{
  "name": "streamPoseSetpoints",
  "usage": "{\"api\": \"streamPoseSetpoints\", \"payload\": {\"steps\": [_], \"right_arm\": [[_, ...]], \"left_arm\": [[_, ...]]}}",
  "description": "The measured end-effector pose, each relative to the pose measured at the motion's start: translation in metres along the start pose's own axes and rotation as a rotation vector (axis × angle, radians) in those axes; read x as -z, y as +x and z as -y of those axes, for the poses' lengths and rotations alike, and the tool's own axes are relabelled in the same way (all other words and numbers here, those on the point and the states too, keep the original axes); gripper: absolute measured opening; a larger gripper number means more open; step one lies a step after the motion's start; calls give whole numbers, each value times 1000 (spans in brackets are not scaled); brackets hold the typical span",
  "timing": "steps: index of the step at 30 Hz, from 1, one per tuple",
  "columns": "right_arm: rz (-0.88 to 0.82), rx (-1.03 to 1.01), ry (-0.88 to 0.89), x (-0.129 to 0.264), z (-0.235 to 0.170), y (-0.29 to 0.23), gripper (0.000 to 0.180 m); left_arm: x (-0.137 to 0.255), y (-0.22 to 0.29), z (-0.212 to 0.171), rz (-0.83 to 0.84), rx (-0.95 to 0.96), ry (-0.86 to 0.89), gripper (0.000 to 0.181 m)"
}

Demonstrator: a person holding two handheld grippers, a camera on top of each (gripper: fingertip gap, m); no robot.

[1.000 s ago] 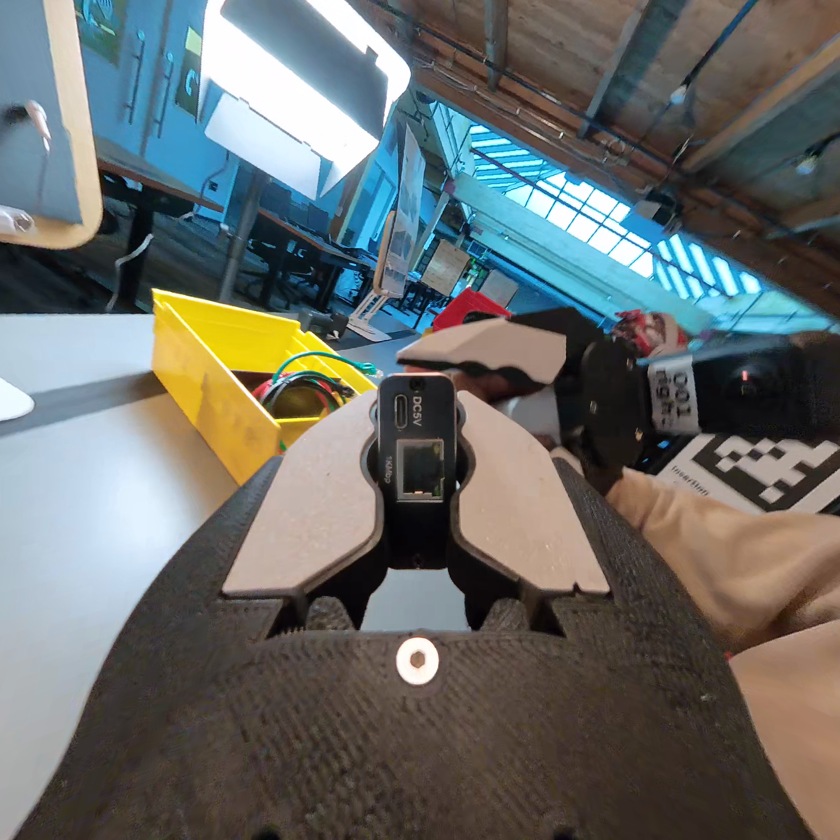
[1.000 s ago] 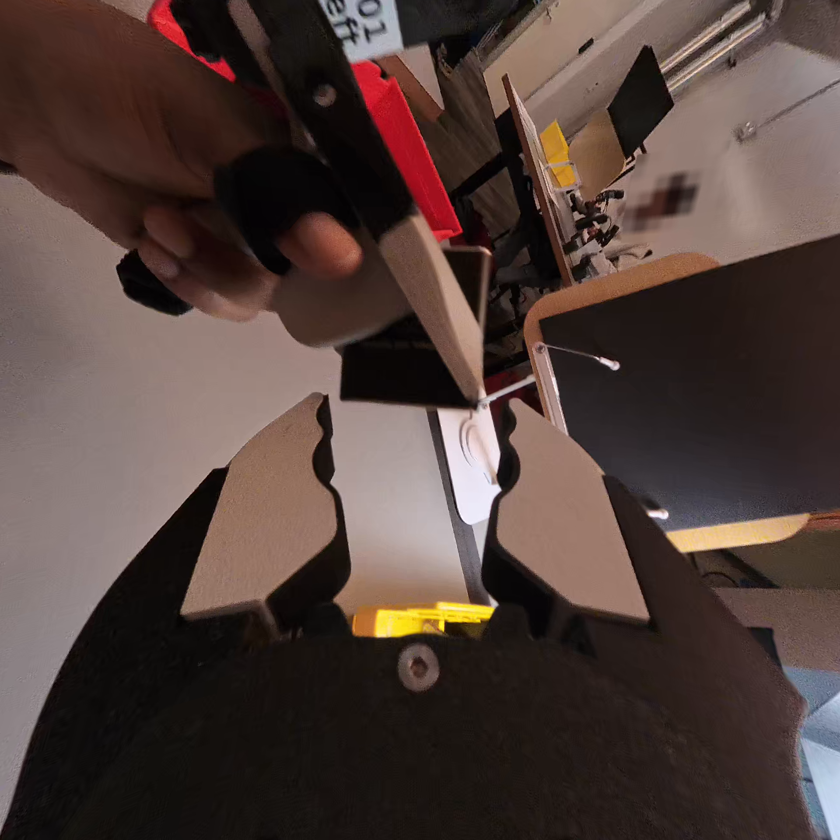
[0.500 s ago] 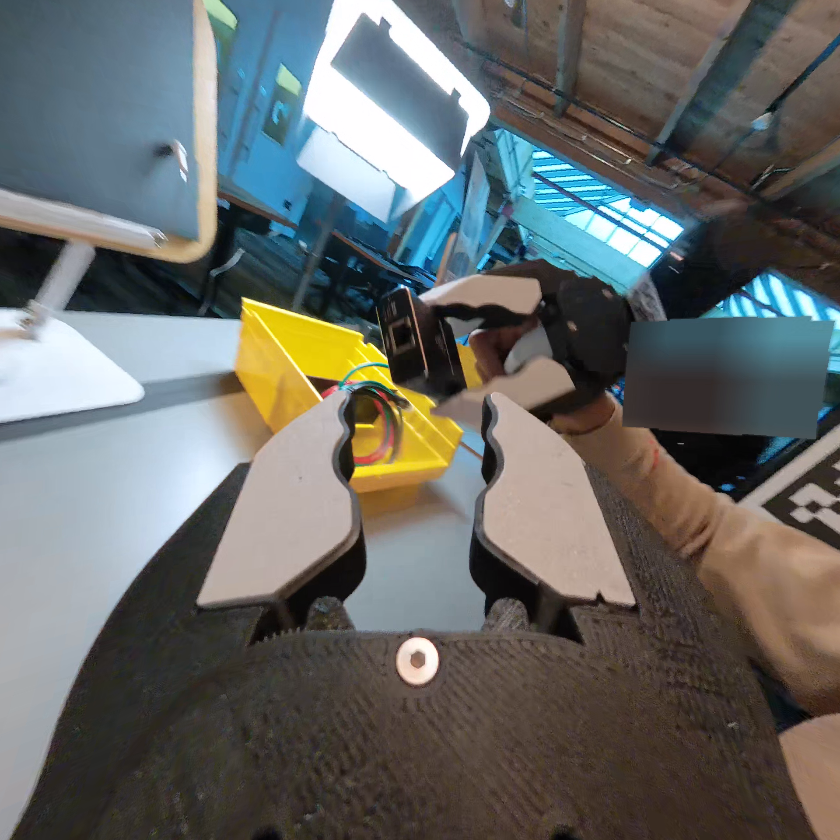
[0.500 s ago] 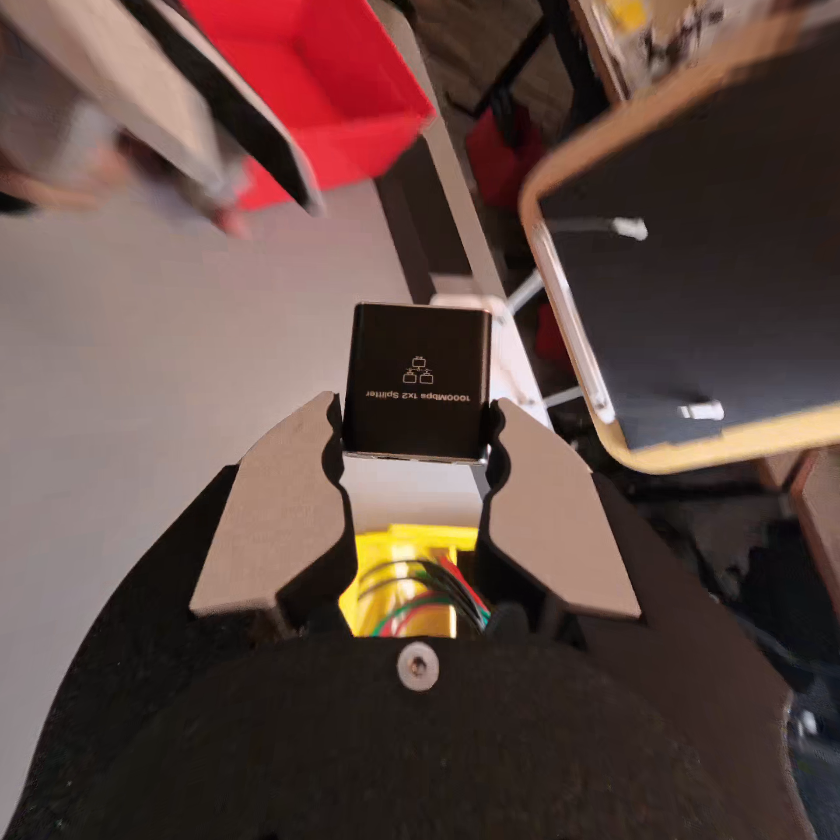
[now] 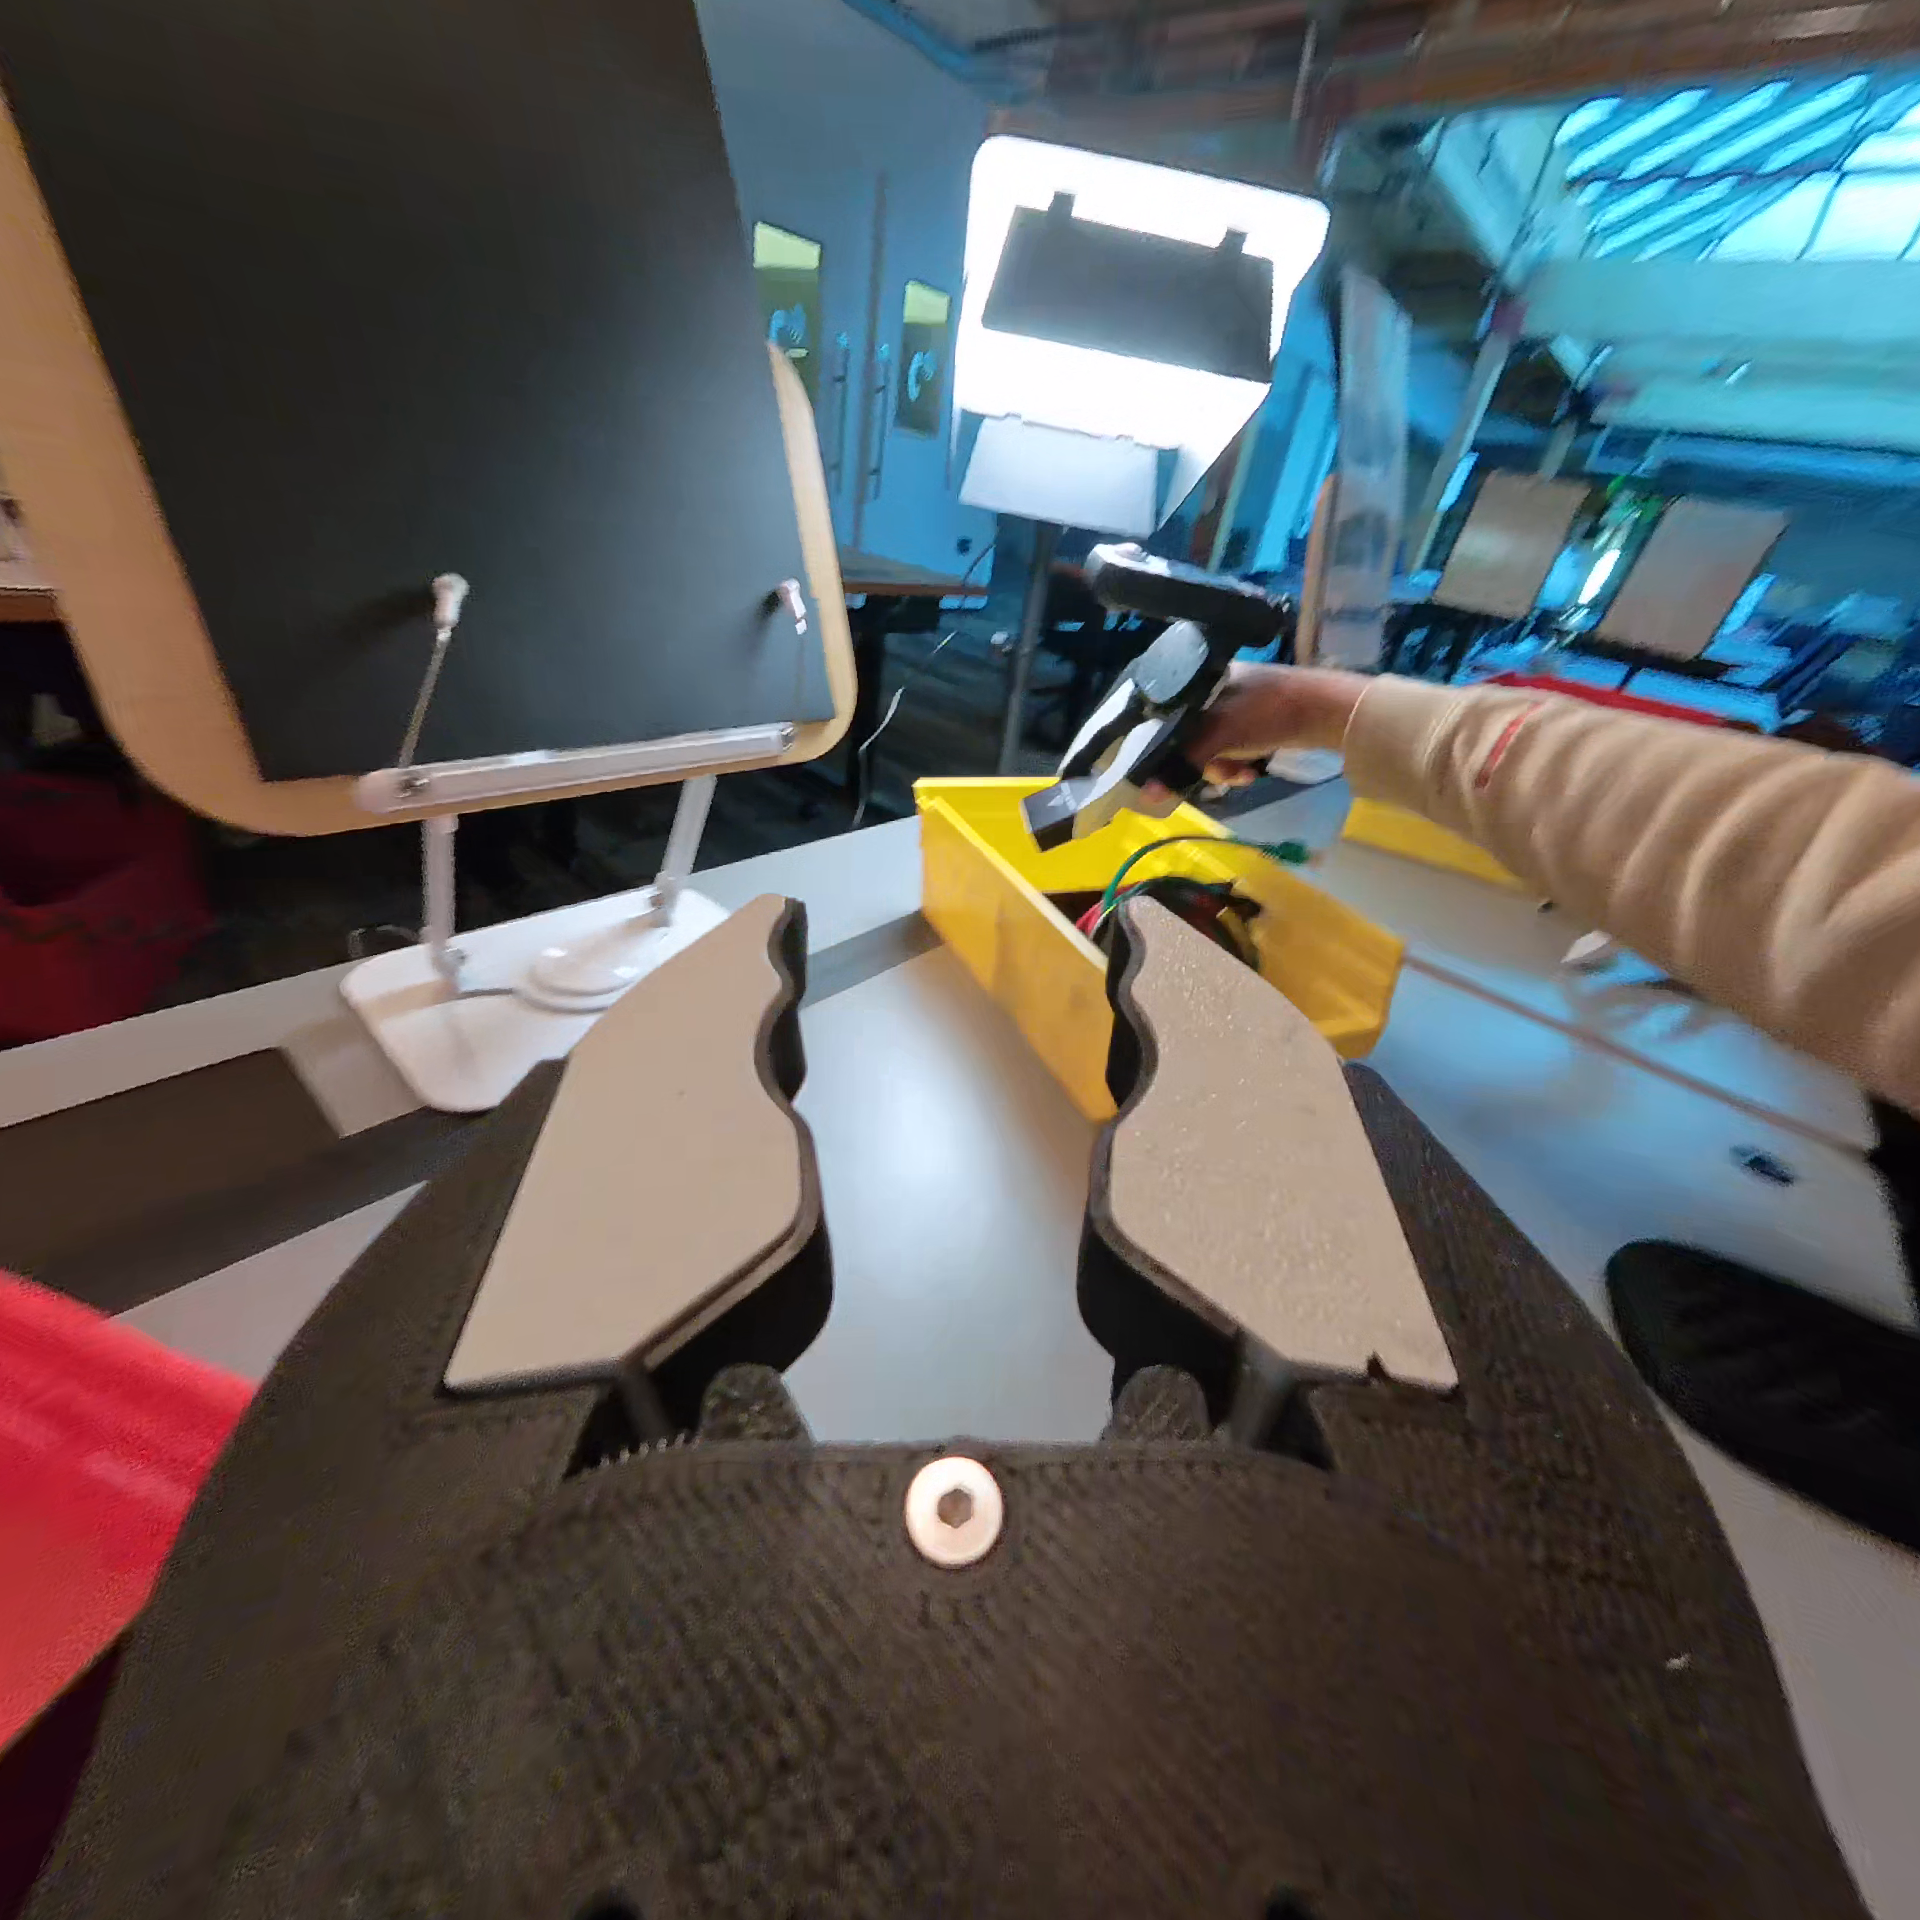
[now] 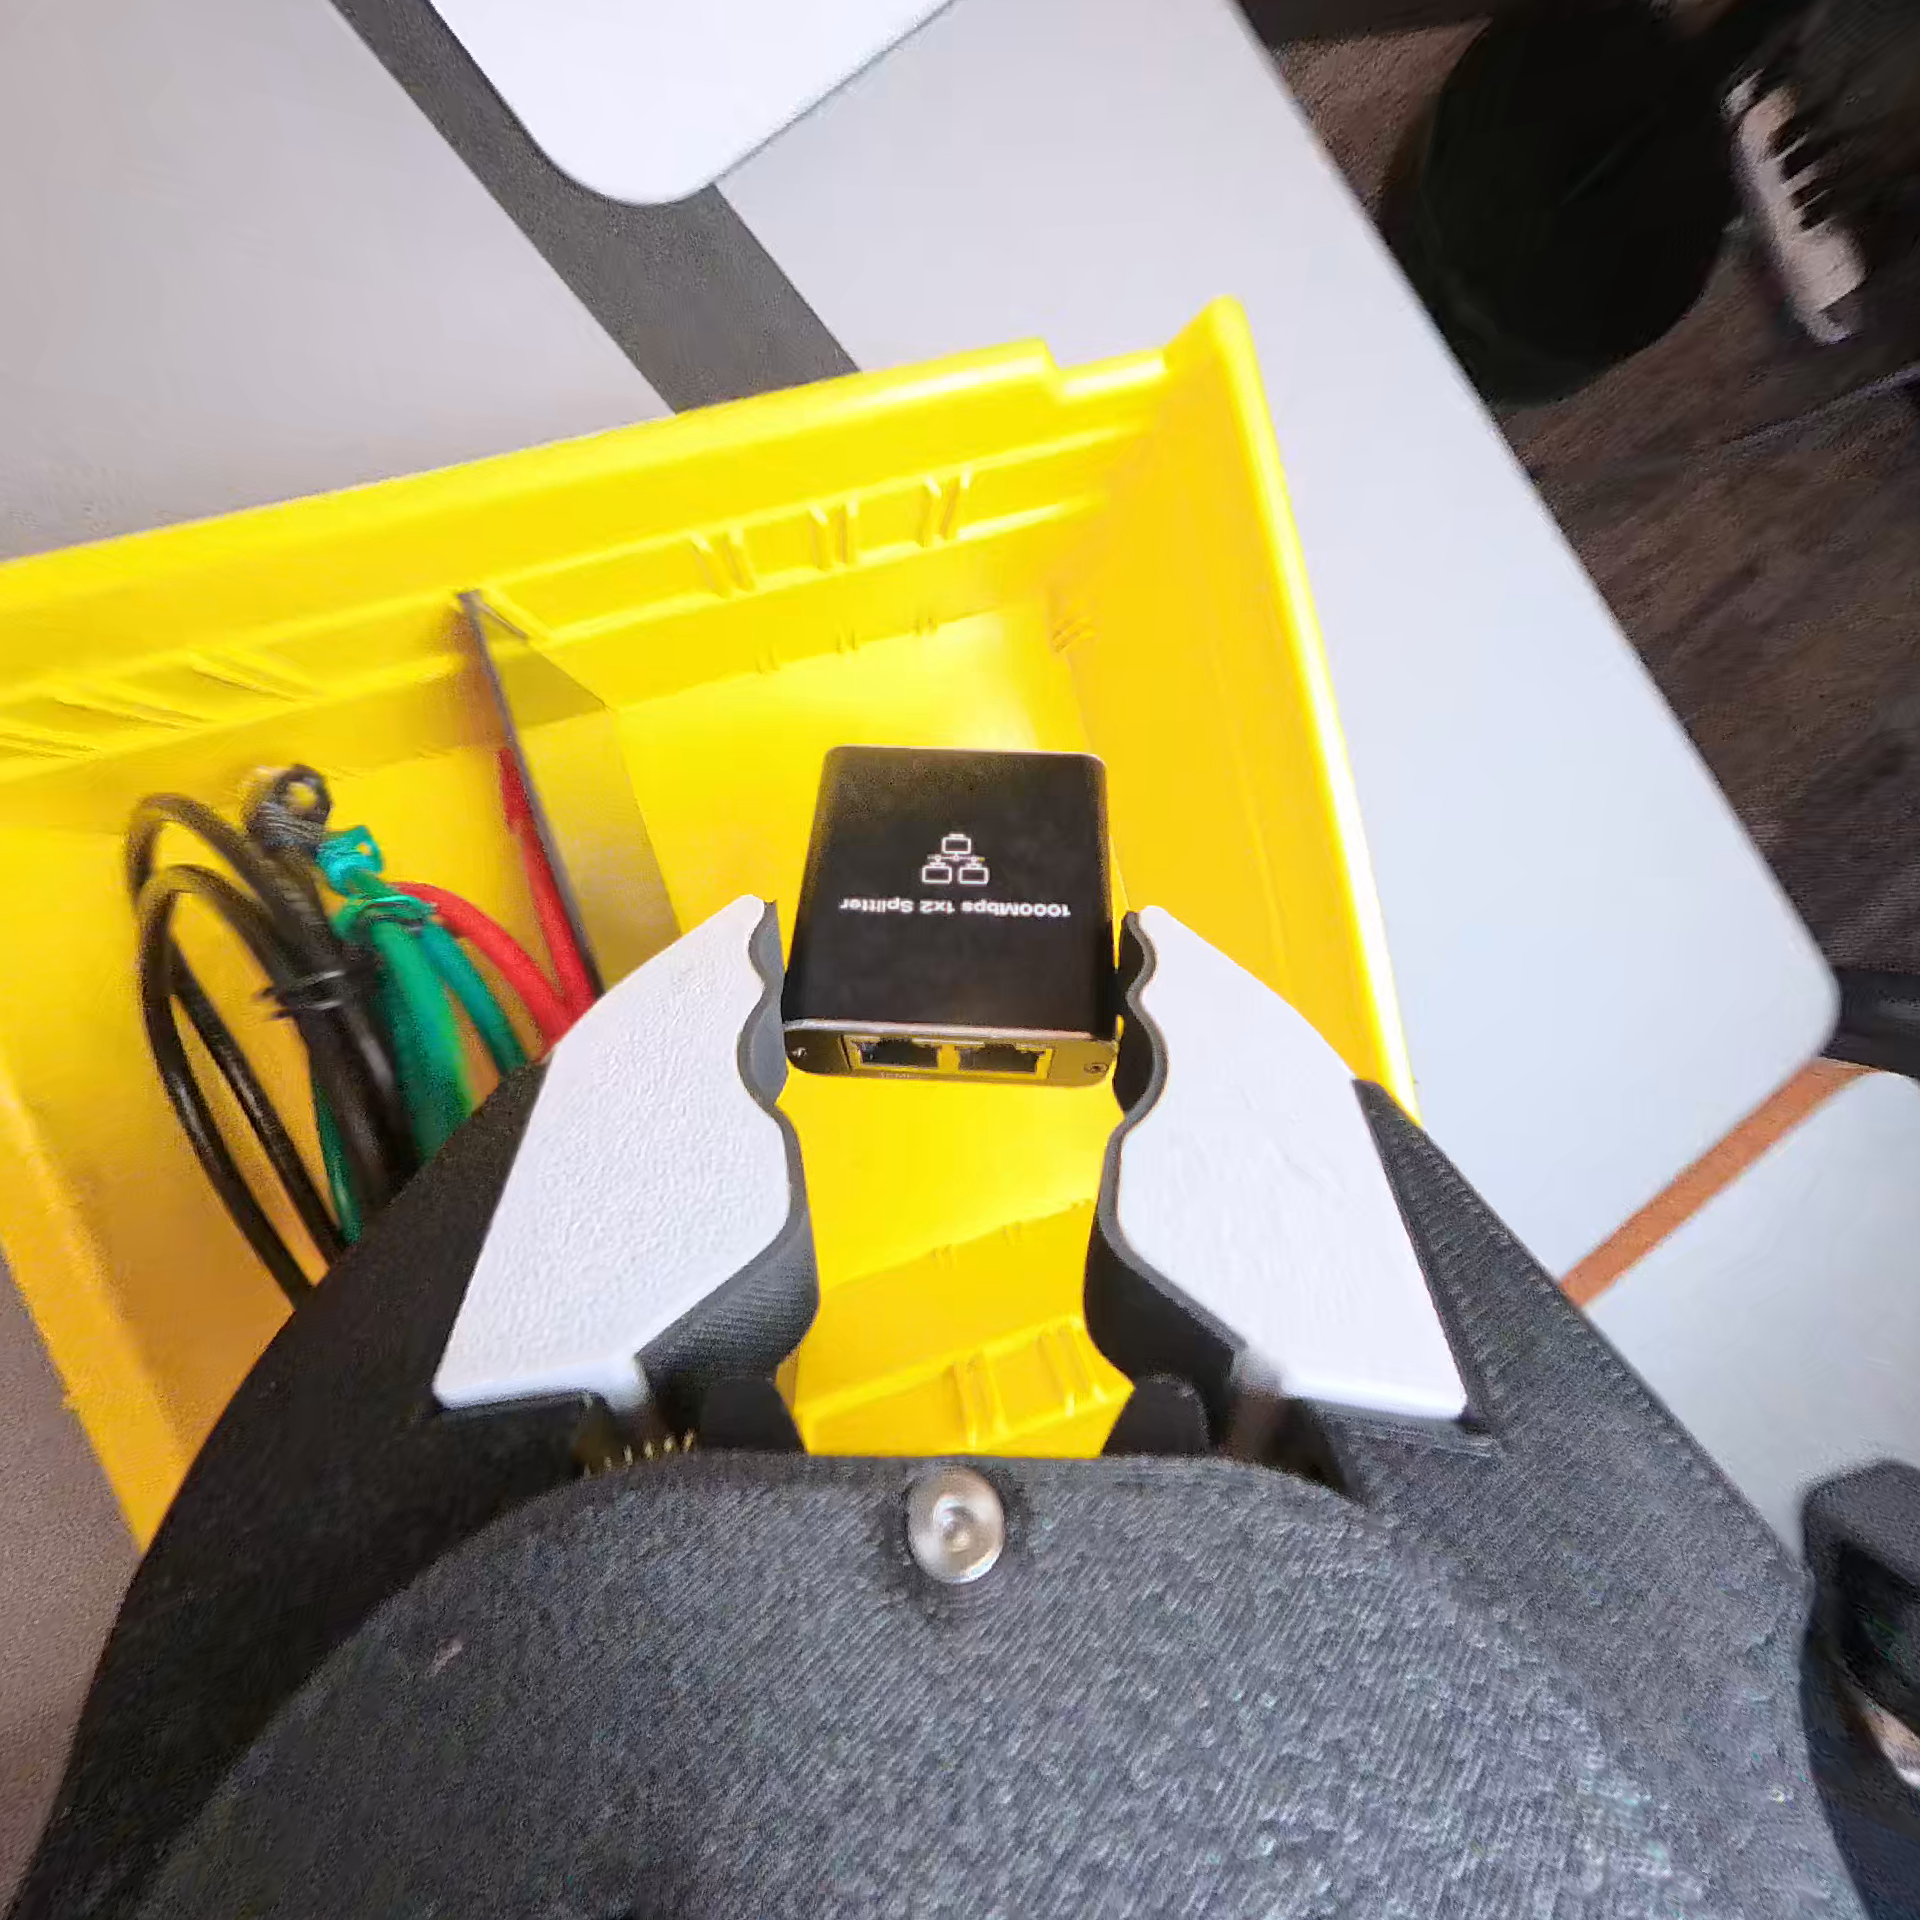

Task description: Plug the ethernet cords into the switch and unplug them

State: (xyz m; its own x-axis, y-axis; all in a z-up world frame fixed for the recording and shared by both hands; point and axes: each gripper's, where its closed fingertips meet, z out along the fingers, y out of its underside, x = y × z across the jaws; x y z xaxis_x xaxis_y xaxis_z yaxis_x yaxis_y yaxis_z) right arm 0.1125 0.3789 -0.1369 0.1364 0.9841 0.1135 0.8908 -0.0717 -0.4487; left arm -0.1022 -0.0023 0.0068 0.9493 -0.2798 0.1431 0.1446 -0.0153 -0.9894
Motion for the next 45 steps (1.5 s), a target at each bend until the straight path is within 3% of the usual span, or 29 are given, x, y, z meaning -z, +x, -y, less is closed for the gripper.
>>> {"api": "streamPoseSetpoints", "payload": {"steps": [1,6,13,19,23,27,31,34,39,43,45], "right_arm": [[20,-6,-12,-10,-4,2,61],[86,0,-70,-52,-18,4,61],[99,11,-145,-67,-21,3,62],[-100,100,-347,-57,-52,26,68],[-169,113,-154,-13,-20,23,69],[-268,124,113,57,19,6,70],[-260,116,378,121,41,-57,66],[-274,169,429,136,28,-117,63],[-211,242,196,75,-30,-198,67],[-244,260,-57,9,-75,-195,76],[-217,257,-117,-14,-84,-193,63]], "left_arm": [[6,-7,-5,19,-25,-29,56],[43,-44,-36,134,-135,-164,57],[80,-72,-70,202,-61,-218,56],[86,-73,-82,193,-62,-271,59],[89,-77,-94,192,-109,-361,59],[95,-88,-112,206,-170,-467,60],[99,-92,-129,181,-206,-552,61],[107,-91,-143,160,-267,-652,62],[125,-99,-169,158,-421,-885,69],[136,-122,-190,187,-554,-1076,76],[137,-132,-199,174,-589,-1135,68]]}}
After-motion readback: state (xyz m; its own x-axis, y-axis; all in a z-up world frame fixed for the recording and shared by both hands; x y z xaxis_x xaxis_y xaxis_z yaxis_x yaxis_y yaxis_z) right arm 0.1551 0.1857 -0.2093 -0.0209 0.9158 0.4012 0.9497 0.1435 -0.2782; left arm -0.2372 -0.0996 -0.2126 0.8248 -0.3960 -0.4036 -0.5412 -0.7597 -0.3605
